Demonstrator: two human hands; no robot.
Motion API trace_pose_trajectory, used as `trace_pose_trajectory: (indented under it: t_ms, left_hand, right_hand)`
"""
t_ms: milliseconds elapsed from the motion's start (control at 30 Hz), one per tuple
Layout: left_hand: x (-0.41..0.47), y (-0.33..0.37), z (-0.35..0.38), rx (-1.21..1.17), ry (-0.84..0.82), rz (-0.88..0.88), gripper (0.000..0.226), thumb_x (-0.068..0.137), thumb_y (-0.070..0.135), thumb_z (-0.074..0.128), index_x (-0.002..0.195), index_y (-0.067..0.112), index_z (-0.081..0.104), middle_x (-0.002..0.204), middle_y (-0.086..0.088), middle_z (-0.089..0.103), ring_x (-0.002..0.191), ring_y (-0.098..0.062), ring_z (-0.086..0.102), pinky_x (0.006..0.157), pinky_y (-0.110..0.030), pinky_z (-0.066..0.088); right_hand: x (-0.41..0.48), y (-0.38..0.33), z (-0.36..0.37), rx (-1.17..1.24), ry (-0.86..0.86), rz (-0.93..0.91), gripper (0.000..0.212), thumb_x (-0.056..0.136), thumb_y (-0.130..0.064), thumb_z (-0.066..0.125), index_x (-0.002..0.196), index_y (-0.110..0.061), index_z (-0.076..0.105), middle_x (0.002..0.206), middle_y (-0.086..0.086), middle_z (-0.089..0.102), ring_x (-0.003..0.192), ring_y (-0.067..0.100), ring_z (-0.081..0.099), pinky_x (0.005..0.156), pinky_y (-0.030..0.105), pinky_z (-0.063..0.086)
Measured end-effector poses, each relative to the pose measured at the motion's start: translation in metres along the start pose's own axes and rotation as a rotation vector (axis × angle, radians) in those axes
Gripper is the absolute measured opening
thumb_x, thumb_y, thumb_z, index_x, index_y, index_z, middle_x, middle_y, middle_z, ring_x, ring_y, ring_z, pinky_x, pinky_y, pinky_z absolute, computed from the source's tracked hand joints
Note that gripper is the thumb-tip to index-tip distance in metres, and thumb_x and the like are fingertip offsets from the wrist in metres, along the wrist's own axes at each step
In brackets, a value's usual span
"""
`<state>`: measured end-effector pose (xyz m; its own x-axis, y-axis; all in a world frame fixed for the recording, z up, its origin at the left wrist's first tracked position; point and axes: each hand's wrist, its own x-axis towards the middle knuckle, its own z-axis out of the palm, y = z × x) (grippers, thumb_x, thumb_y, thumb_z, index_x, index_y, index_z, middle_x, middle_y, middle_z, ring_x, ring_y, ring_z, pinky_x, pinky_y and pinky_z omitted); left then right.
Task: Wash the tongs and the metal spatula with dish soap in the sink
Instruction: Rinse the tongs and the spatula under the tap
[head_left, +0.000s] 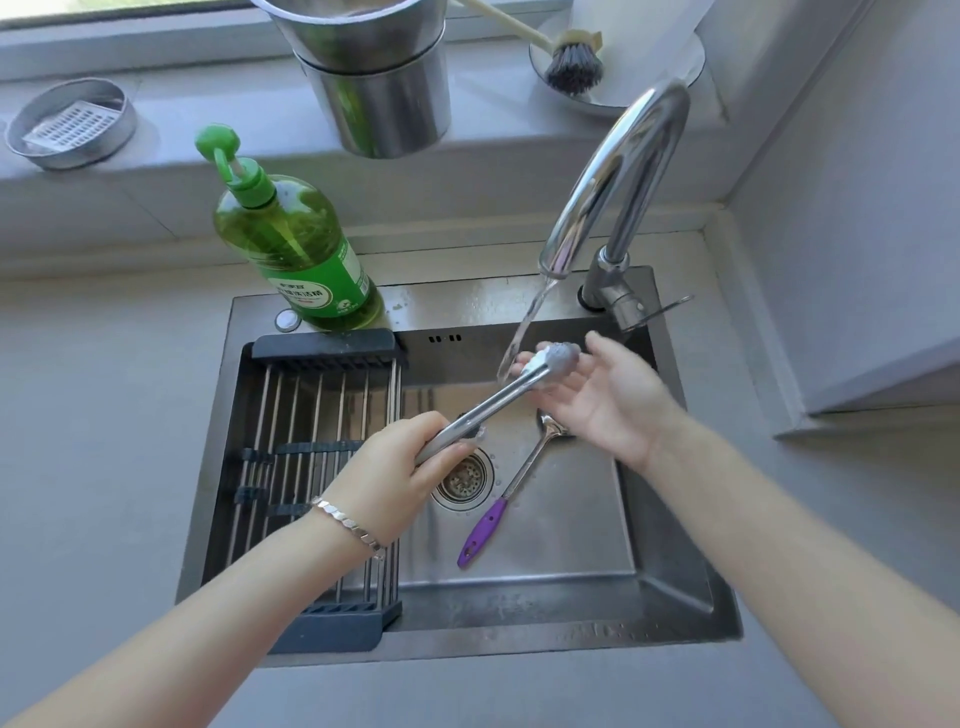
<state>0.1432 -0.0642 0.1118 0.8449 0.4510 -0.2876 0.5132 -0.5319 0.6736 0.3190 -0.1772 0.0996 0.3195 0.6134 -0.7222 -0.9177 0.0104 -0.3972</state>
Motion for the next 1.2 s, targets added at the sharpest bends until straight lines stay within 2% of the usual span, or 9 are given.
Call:
trace_pose_trajectory:
  t_ms: [100,267,433,567,733,800,933,1067,1200]
  left_hand:
    - [-0.009,-0.008,0.003,0.010,-0.001,-0.039,0.023,0.092,0.028,0.052,0.074,0.013,0.051,0.058,0.008,0.039,0.048,-0.004,0.038,0.049,-0.016,0.034]
    - [-0.018,-0.017,0.003,-0.007,0.018,-0.060,0.028,0.093,0.028,0.050,0.088,0.001,0.056,0.059,0.007,0.040,0.047,-0.006,0.035,0.046,-0.016,0.033]
    - [-0.026,-0.025,0.004,-0.044,0.032,-0.076,0.031,0.092,0.029,0.051,0.085,-0.001,0.053,0.059,0.006,0.039,0.049,-0.007,0.033,0.048,-0.019,0.027]
    - [-0.028,-0.029,0.006,-0.075,0.042,-0.080,0.032,0.090,0.030,0.055,0.081,-0.001,0.053,0.059,0.005,0.040,0.050,-0.008,0.034,0.051,-0.022,0.030]
    - [-0.027,-0.021,0.002,-0.223,0.111,-0.089,0.022,0.088,0.024,0.059,0.072,0.009,0.063,0.047,0.019,0.054,0.041,0.004,0.045,0.042,-0.009,0.032]
    - [-0.017,-0.012,-0.002,-0.297,0.164,-0.099,0.022,0.086,0.022,0.062,0.068,0.009,0.064,0.046,0.014,0.057,0.040,0.004,0.047,0.042,-0.006,0.032]
    - [0.011,0.013,-0.007,-0.385,0.186,-0.126,0.029,0.082,0.027,0.066,0.067,0.002,0.065,0.049,0.001,0.056,0.037,0.002,0.047,0.048,-0.015,0.043]
    - [0.037,0.036,-0.005,-0.342,0.160,-0.041,0.028,0.081,0.033,0.067,0.056,0.021,0.061,0.045,0.008,0.054,0.043,-0.007,0.049,0.050,-0.021,0.043]
    - [0.058,0.049,0.006,-0.302,0.151,-0.005,0.035,0.082,0.035,0.065,0.069,0.003,0.066,0.055,0.001,0.052,0.051,-0.011,0.044,0.054,-0.025,0.037]
  right_hand:
    - [-0.012,0.019,0.016,0.104,-0.089,0.004,0.032,0.101,-0.020,0.033,0.101,0.004,0.053,0.098,0.019,0.066,0.089,0.029,0.066,0.077,0.038,0.055]
    - [-0.009,0.030,0.029,0.028,-0.109,-0.032,0.028,0.101,-0.015,0.034,0.099,0.001,0.056,0.087,0.013,0.072,0.076,0.020,0.071,0.073,0.032,0.057]
    - [-0.008,0.036,0.037,-0.029,-0.104,-0.059,0.022,0.099,-0.011,0.039,0.098,0.001,0.057,0.093,0.015,0.069,0.077,0.021,0.071,0.075,0.034,0.057]
    - [-0.006,0.038,0.038,-0.131,-0.059,-0.087,0.015,0.095,-0.009,0.048,0.094,-0.001,0.061,0.090,0.013,0.071,0.076,0.018,0.072,0.071,0.030,0.060]
    - [-0.003,0.029,0.033,-0.200,0.065,-0.044,0.006,0.087,-0.009,0.061,0.085,-0.004,0.064,0.065,0.005,0.071,0.057,0.011,0.069,0.051,0.021,0.056]
    - [0.000,0.025,0.026,-0.174,0.120,-0.014,0.008,0.086,-0.011,0.062,0.080,-0.005,0.063,0.056,0.002,0.068,0.048,0.008,0.066,0.046,0.018,0.054]
    - [0.004,0.018,0.008,-0.120,0.193,0.049,0.011,0.086,-0.015,0.064,0.078,-0.008,0.061,0.053,0.000,0.066,0.046,0.007,0.064,0.046,0.018,0.054]
    - [0.005,0.012,-0.013,0.017,0.231,0.057,0.011,0.085,-0.016,0.065,0.079,-0.008,0.061,0.055,0.002,0.066,0.046,0.009,0.065,0.047,0.020,0.055]
    - [0.004,0.009,-0.029,0.118,0.254,0.037,0.015,0.087,-0.017,0.063,0.075,-0.010,0.060,0.052,0.000,0.064,0.045,0.007,0.063,0.048,0.018,0.054]
